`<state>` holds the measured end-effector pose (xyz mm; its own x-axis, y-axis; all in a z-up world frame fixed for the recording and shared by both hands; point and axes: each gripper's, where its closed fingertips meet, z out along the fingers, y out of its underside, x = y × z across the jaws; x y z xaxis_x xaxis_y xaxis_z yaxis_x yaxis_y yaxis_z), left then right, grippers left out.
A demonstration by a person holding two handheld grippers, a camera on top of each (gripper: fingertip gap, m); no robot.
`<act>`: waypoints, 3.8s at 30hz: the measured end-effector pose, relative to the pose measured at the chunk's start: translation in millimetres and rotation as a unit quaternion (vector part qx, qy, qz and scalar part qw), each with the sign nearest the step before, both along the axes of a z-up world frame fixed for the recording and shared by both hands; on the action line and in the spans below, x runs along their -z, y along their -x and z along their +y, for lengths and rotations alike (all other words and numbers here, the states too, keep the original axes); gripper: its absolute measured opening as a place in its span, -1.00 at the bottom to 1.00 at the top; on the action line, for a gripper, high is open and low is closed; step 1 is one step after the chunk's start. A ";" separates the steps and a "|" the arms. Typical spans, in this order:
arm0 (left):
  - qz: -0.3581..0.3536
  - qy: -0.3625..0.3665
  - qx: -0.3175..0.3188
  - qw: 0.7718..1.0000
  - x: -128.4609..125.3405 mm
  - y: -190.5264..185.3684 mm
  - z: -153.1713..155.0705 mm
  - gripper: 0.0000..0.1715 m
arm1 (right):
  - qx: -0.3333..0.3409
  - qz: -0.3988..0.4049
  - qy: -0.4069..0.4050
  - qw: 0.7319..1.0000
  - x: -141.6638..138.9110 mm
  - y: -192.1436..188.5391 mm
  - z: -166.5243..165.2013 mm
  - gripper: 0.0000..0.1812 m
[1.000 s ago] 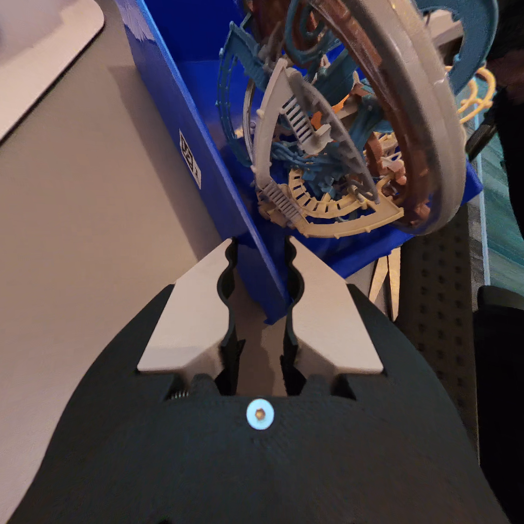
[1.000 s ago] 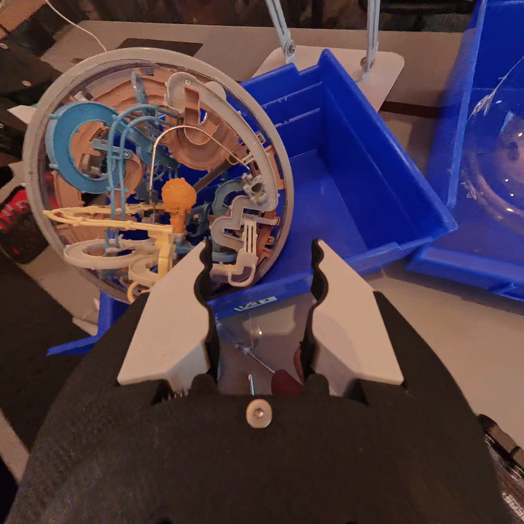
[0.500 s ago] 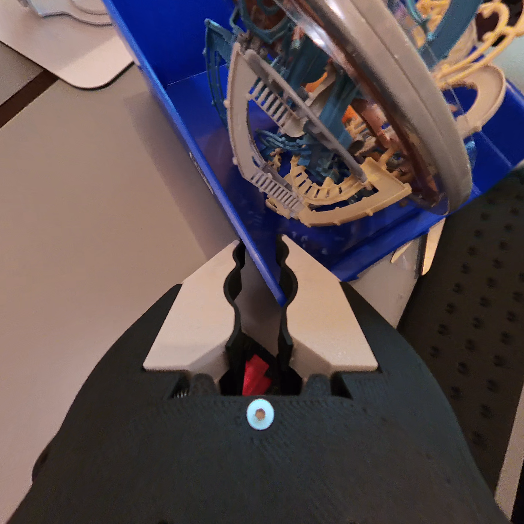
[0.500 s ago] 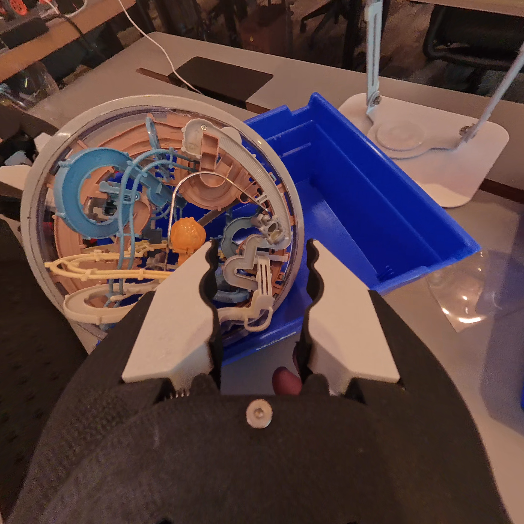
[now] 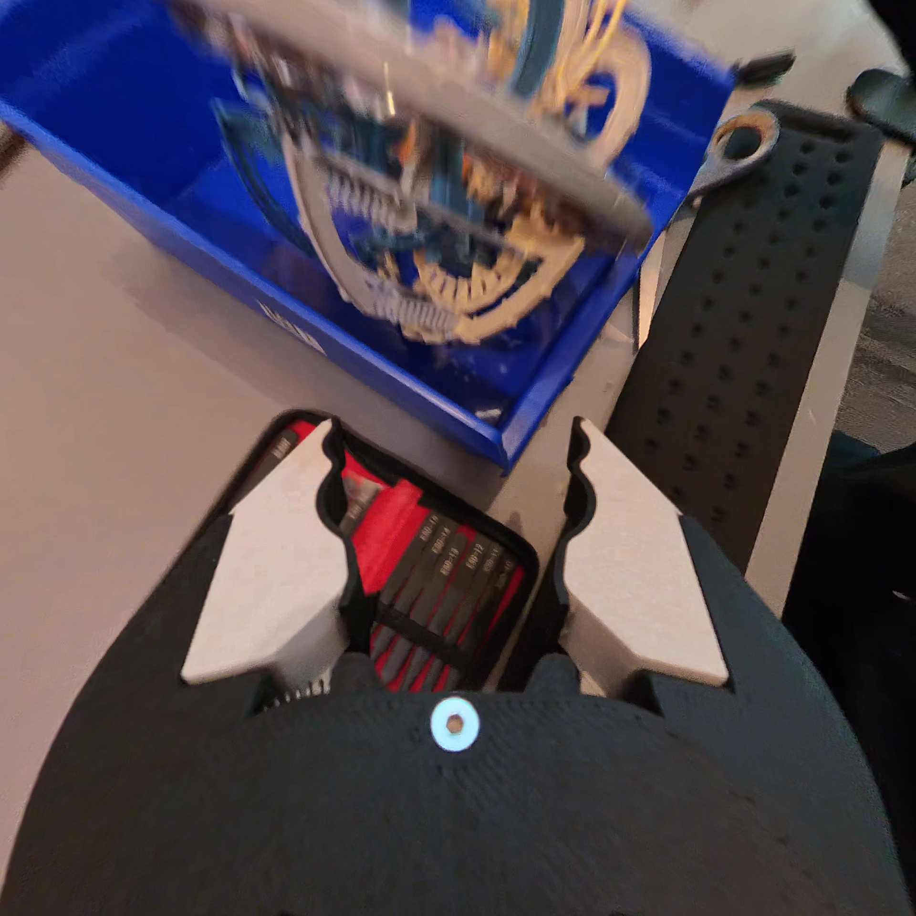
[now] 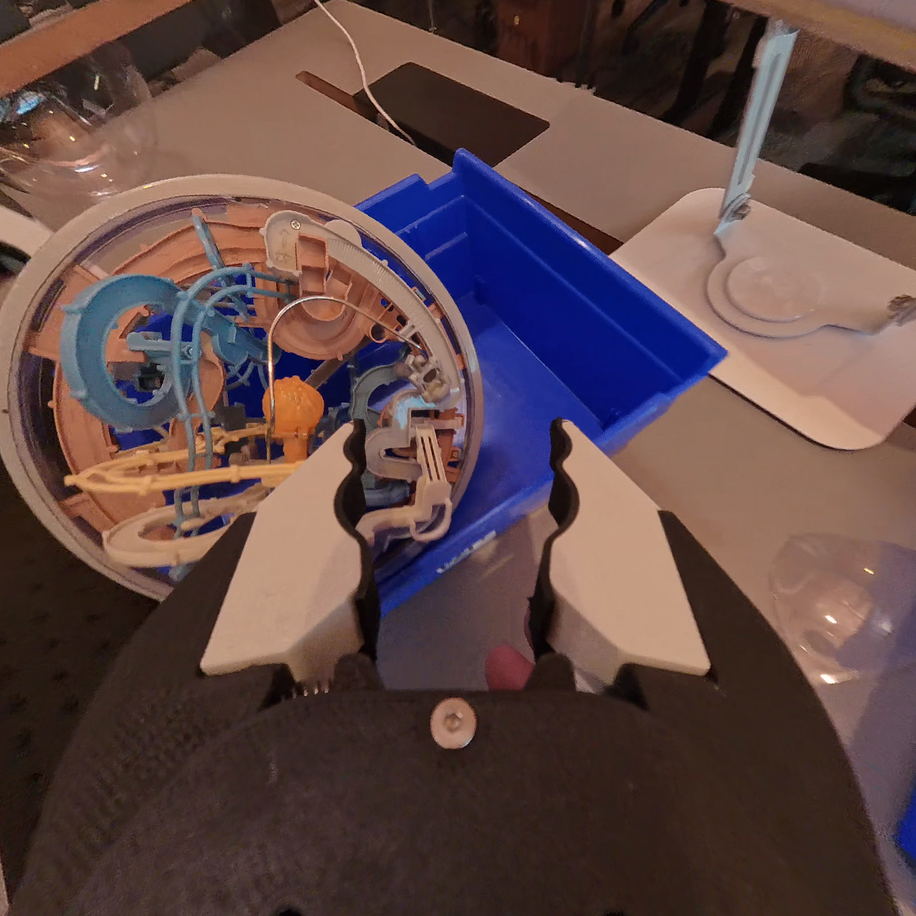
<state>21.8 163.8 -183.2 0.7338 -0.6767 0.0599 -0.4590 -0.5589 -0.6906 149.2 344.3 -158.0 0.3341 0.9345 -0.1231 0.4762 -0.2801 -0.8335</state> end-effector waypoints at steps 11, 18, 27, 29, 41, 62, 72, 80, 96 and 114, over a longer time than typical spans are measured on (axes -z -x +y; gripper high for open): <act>-0.048 -0.036 0.109 0.992 -34.6 -21.5 66.4 0.11 | -0.092 -0.017 0.054 0.994 -22.8 22.5 -64.7 -0.58; -0.084 -0.047 0.143 0.985 -43.6 -30.1 68.0 0.32 | -0.109 -0.035 0.020 0.993 -17.6 36.8 -62.6 -1.00; -0.123 -0.121 0.161 0.972 -65.5 -35.0 65.6 0.27 | -0.125 -0.086 -0.088 0.984 -73.3 55.3 -60.2 -1.00; -0.129 -0.152 0.153 0.968 -79.4 -36.3 70.5 0.27 | -0.136 -0.124 -0.126 0.975 -92.9 56.5 -57.5 -1.00; -0.011 -0.117 0.145 0.982 -21.0 -16.1 58.8 0.17 | -0.185 -0.292 -0.175 0.922 -55.5 51.3 -46.5 -1.00; 0.004 -0.200 0.137 0.970 -38.7 -30.4 51.0 0.26 | -0.262 -0.322 -0.287 0.863 -85.9 69.2 -50.5 -1.00; 0.174 -0.302 0.104 0.932 -28.0 -71.5 29.0 0.30 | -0.367 -0.253 -0.401 0.801 -94.9 76.0 -48.4 -1.00; 0.231 -0.277 0.113 0.926 -0.4 -97.9 25.5 0.25 | -0.406 -0.248 -0.432 0.766 -55.6 68.7 -39.8 -1.00; 0.091 -0.270 0.196 0.938 -59.3 -79.0 -1.9 0.01 | -0.336 -0.183 -0.528 0.758 -35.4 63.3 -58.5 -0.94; 0.072 -0.117 0.247 0.959 -60.4 -35.0 111.9 0.38 | -0.159 -0.194 -0.154 0.956 -10.9 -39.9 -34.7 -0.37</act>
<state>56.8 275.7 -122.8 0.3094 -0.9265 -0.2141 -0.7283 -0.0862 -0.6798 189.0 309.6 -147.1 -0.0081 0.9680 0.2508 0.7869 0.1610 -0.5957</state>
